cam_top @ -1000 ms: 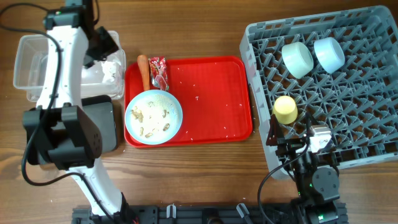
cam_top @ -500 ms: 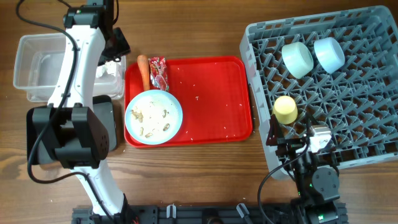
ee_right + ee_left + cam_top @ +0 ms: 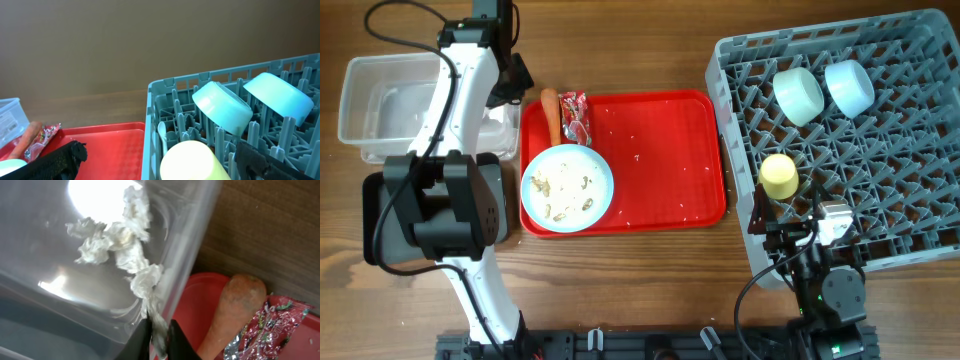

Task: Sort waste into correct bins and load items into the dishwasher rack

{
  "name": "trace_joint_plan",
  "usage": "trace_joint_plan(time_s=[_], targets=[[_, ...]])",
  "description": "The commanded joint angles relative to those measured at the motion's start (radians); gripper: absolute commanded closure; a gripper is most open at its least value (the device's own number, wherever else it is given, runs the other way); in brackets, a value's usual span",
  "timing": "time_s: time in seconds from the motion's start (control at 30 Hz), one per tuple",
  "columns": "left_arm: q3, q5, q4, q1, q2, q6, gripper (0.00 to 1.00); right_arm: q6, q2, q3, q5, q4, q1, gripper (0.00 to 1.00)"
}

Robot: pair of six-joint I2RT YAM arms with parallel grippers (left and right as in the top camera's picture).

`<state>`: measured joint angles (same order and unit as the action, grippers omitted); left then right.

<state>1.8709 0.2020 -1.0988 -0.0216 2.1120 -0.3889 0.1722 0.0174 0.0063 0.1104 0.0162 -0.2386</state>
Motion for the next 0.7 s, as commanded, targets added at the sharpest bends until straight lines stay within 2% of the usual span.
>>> trace_joint_plan(time_s=[0.0,0.27,0.33,0.53,0.57,0.6,0.63,0.67], targets=[[-0.006,0.024,0.001,0.005,0.017,-0.008,0.96,0.014,-0.013,-0.001,0.001,0.004,0.004,0.00],[-0.006,0.025,-0.040,0.006,-0.090,-0.011,0.96,0.014,-0.013,-0.001,0.001,0.004,0.004,0.00],[-0.006,0.034,-0.054,0.012,-0.116,-0.011,0.92,0.014,-0.013,-0.001,0.001,0.004,0.004,0.00],[-0.007,0.054,-0.087,0.069,-0.116,-0.027,0.93,0.014,-0.013,-0.001,0.001,0.004,0.004,0.00],[-0.007,0.053,-0.087,0.093,-0.116,-0.035,0.77,0.014,-0.013,-0.001,0.001,0.004,0.004,0.00],[-0.007,0.047,-0.093,0.104,-0.116,-0.038,0.41,0.014,-0.013,-0.001,0.001,0.004,0.004,0.00],[-0.007,0.022,-0.106,0.113,-0.116,-0.038,0.13,0.014,-0.013,-0.001,0.001,0.004,0.004,0.00],[-0.006,-0.004,-0.125,0.120,-0.116,-0.037,0.09,0.014,-0.013,-0.001,0.001,0.004,0.004,0.00]])
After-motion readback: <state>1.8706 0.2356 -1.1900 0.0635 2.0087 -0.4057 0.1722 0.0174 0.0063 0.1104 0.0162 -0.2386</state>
